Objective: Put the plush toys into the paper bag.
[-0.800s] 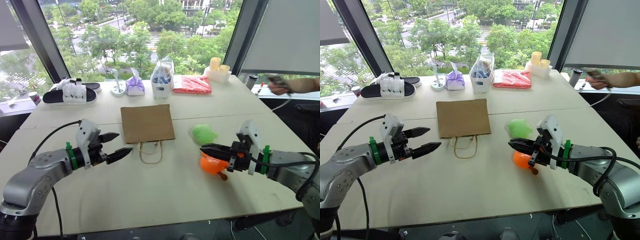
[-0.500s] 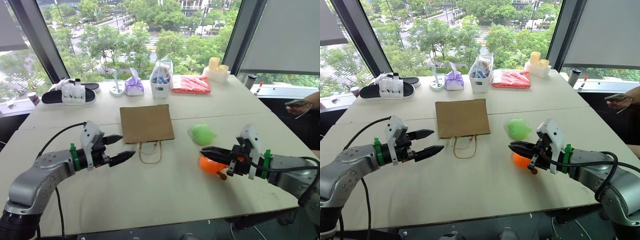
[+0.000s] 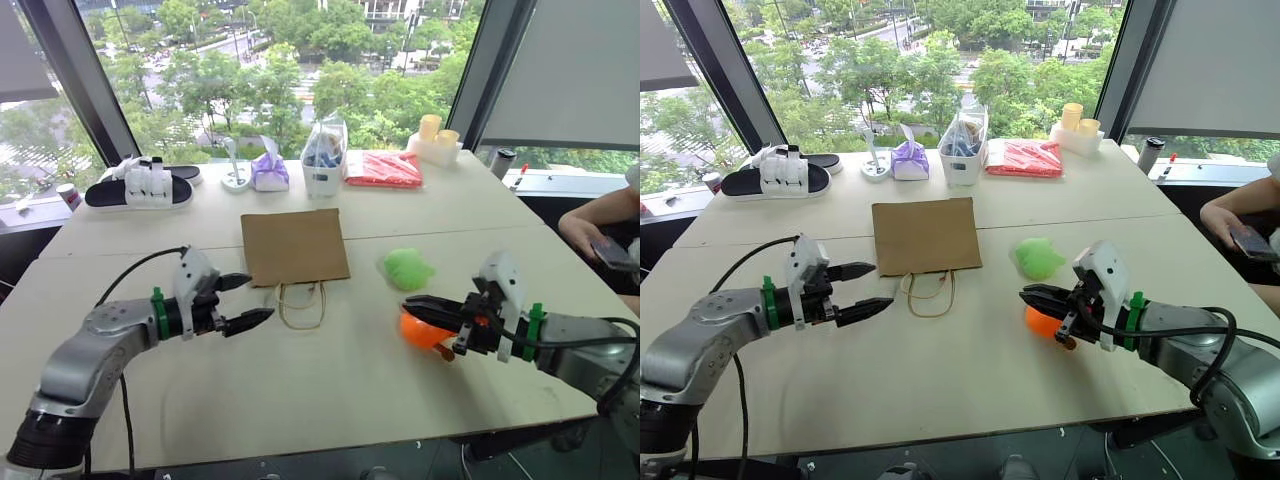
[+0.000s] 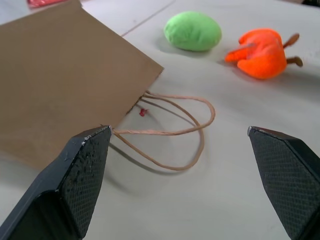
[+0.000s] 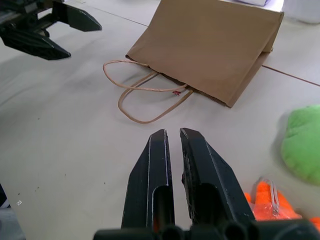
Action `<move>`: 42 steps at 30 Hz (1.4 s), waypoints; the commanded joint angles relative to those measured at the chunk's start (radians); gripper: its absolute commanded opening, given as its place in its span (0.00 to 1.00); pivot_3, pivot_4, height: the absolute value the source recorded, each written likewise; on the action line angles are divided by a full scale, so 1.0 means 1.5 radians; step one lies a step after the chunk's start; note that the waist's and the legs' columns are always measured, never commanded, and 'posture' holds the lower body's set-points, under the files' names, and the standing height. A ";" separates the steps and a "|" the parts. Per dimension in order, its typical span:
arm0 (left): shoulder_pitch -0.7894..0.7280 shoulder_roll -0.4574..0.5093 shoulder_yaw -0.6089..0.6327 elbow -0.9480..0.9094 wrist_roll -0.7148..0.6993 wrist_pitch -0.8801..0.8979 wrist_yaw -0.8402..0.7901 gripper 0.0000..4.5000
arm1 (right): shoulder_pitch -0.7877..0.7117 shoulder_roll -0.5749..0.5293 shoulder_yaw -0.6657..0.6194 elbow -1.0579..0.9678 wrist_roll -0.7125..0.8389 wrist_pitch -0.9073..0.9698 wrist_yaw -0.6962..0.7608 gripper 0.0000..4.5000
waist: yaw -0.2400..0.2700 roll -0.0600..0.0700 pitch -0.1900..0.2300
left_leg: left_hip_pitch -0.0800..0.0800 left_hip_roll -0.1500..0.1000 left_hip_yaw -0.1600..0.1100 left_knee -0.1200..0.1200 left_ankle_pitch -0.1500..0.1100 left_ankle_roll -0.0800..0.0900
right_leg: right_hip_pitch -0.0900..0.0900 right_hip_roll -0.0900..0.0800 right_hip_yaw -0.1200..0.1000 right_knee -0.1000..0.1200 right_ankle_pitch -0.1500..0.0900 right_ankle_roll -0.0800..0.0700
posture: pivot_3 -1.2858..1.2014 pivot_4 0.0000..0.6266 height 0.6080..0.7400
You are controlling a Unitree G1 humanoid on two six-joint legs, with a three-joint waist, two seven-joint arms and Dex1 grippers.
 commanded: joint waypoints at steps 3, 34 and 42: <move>-0.051 0.003 -0.041 0.091 0.143 -0.262 -0.057 1.00 | 0.016 0.008 -0.010 -0.040 -0.002 -0.011 -0.028 0.08 | 0.001 0.000 0.000 | 0.000 0.000 0.000 0.000 0.000 0.000 | 0.000 0.000 0.000 0.000 0.000 0.000 | 0.52 0.24 1.00; -0.292 -0.129 -0.146 0.564 0.335 -0.710 -0.050 0.02 | 0.025 0.092 0.097 -0.056 -0.086 -0.054 -0.128 0.08 | -0.001 0.000 0.000 | 0.000 0.000 0.000 0.000 0.000 0.000 | 0.000 0.000 0.000 0.001 0.001 0.002 | 0.52 0.24 1.00; -0.292 -0.156 -0.099 0.299 0.149 -0.344 -0.088 0.02 | -0.117 0.314 0.317 0.170 -0.291 -0.163 -0.223 0.08 | -0.010 0.000 0.000 | 0.000 -0.001 -0.001 0.001 0.000 0.000 | -0.001 0.000 0.000 0.003 0.001 0.002 | 0.52 0.24 1.00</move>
